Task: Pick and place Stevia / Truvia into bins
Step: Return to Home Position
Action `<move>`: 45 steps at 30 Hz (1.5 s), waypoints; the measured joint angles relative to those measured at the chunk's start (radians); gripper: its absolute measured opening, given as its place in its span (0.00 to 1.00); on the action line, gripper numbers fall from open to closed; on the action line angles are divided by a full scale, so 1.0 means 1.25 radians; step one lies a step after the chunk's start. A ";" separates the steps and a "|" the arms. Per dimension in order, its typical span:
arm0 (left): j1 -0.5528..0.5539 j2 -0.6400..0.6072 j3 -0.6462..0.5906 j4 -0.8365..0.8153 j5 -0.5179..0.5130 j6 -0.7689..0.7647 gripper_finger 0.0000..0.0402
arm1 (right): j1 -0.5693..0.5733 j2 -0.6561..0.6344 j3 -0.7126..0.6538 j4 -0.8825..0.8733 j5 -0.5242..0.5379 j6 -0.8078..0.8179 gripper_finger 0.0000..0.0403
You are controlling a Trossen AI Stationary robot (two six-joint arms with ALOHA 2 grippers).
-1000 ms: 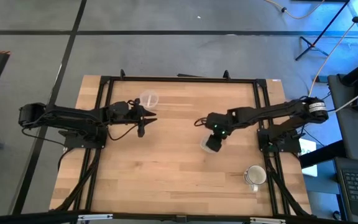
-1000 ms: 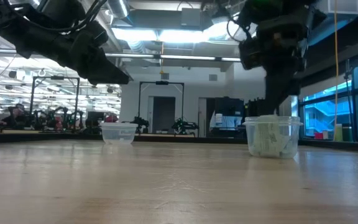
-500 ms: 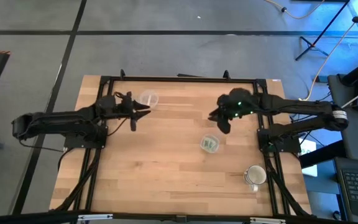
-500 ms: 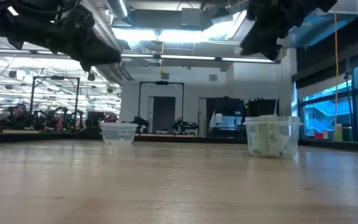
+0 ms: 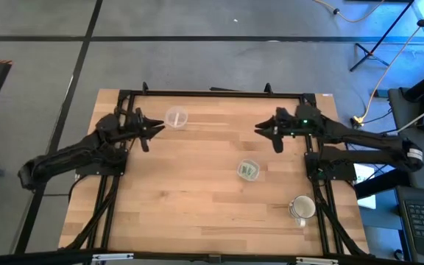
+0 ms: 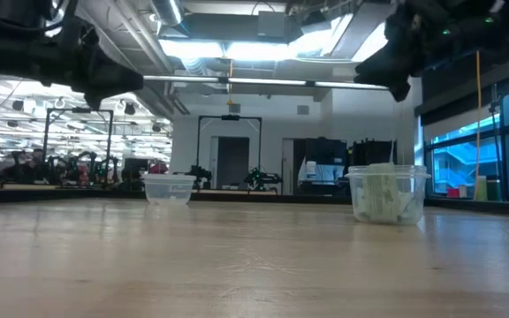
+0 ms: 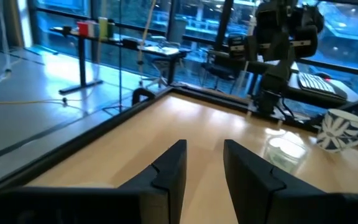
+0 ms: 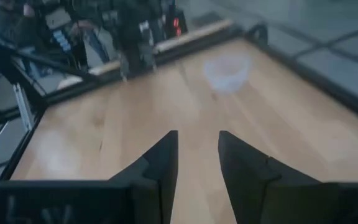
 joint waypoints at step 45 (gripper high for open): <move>0.044 -0.191 0.000 -0.174 -0.052 -0.002 0.25 | -0.149 -0.648 -0.313 -0.021 0.017 0.013 0.29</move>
